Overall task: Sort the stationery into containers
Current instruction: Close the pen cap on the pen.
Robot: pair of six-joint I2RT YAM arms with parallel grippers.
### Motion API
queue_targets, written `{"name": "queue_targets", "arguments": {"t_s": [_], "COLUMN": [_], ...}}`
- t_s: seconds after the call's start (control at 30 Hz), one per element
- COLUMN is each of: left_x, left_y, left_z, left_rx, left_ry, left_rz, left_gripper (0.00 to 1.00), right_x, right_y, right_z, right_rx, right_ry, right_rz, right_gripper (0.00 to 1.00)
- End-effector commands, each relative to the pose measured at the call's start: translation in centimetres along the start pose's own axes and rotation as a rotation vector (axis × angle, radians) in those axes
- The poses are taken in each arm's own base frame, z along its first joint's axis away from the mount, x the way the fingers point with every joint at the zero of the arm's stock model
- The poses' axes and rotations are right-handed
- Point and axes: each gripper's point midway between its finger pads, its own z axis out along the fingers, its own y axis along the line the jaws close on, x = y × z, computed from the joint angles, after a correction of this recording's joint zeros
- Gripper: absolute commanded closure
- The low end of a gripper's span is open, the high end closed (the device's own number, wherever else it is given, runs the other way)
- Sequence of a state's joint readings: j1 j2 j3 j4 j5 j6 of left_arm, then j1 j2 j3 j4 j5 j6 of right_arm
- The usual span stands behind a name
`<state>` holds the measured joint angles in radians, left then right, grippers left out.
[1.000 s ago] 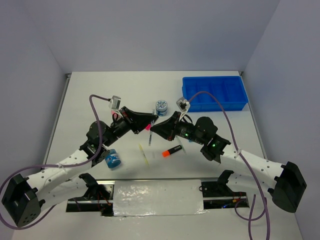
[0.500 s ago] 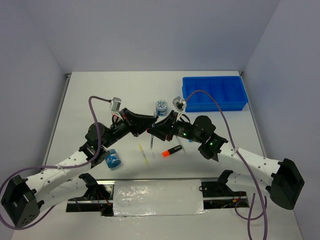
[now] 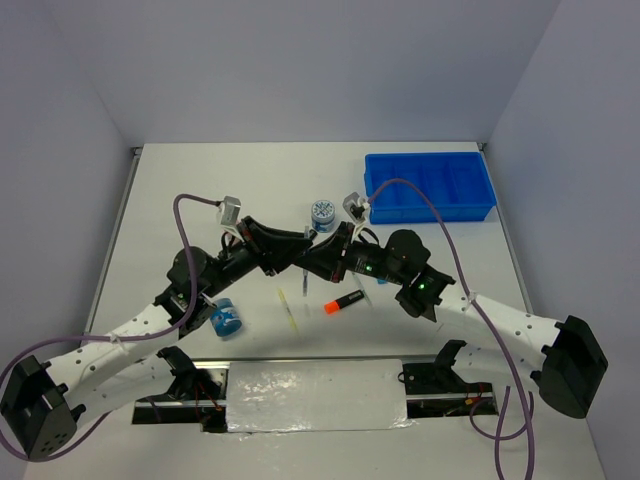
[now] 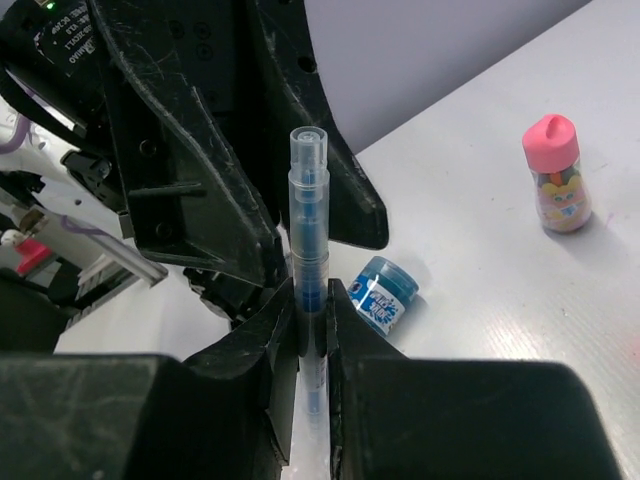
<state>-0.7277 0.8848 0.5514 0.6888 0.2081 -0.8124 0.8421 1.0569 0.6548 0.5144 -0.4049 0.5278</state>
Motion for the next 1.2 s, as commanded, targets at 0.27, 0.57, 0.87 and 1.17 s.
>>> {"name": "queue_targets", "arguments": {"t_s": [0.27,0.57,0.87,1.17], "left_x": [-3.4,-3.7,-2.5,-1.4], "left_y": [-1.7,-1.5,-0.5,0.1], "left_z": [0.6,0.9,1.6,1.7], "left_rx": [0.006,-0.009,-0.025,-0.025], "left_ry": [-0.075,-0.084,-0.053,-0.025], "left_rz": [0.062,0.068,0.035,0.019], "left_gripper": [0.17,0.24,0.54,0.93], "right_x": [-2.3,-1.6,-1.5,-3.6], "right_y": [1.6,1.3,1.5,1.0], "right_z": [-0.1,0.0,-0.2,0.7], "right_rx": [-0.034,-0.017,-0.018,0.041], "right_ry": [-0.042,0.004,0.015,-0.002], "right_rz": [-0.08,-0.069,-0.072,-0.106], "right_gripper": [1.0,1.0,1.0,1.0]}}
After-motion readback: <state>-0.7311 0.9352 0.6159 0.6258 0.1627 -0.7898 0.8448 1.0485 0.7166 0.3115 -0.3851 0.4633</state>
